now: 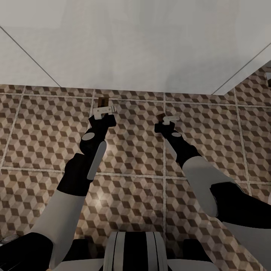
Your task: Take the four mousetraps from the cabinet in the bathroom and place them on the bathroom floor. Make sure all four end up on the same floor surface, and ensure that at least two of them are either under or directly next to the same bathroom sink.
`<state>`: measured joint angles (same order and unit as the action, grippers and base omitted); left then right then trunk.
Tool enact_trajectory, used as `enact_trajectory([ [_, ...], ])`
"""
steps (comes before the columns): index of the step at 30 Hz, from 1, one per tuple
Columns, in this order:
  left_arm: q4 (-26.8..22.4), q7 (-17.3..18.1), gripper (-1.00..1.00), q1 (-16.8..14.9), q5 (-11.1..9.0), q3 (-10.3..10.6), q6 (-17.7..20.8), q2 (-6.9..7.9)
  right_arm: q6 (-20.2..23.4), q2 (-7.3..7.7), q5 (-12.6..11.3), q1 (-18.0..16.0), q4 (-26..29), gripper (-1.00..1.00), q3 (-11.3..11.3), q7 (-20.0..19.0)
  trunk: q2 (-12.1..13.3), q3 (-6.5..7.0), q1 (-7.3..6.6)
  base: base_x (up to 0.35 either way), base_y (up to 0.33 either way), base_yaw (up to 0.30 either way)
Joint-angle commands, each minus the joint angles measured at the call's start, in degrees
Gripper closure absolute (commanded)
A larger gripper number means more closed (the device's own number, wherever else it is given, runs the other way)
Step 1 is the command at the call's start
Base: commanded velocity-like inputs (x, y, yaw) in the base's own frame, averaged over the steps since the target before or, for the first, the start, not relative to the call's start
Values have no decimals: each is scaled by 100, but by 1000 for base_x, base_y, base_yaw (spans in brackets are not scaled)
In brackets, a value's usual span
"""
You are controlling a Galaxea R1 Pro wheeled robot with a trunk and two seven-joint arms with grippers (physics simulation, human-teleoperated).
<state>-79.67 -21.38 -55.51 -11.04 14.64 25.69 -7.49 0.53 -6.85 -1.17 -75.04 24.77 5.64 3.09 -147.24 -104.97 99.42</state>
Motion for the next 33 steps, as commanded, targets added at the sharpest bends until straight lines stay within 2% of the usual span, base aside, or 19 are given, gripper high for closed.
enact_trajectory([
  [1, -6, -59, 100, -3, -38, 12, 23, 2, 2, 4, -24, -2, -1, 100, 34, 17, -1, -3, -1, 0, 0, 0],
  [14, -13, -59, 100, -3, -38, 13, 23, 2, 0, 7, -24, -2, 1, 100, 34, 17, -1, -3, -1, 82, 0, 0],
  [27, -14, -55, 100, -3, -38, 13, 23, 2, -1, 8, -24, -2, 1, 100, 34, 17, -1, -3, -1, 10, 0, 0],
  [33, -14, -57, 100, -3, -38, 13, 23, 2, -3, 8, -24, -2, 1, 100, 34, 17, -1, -3, -1, 142, 0, 0],
])
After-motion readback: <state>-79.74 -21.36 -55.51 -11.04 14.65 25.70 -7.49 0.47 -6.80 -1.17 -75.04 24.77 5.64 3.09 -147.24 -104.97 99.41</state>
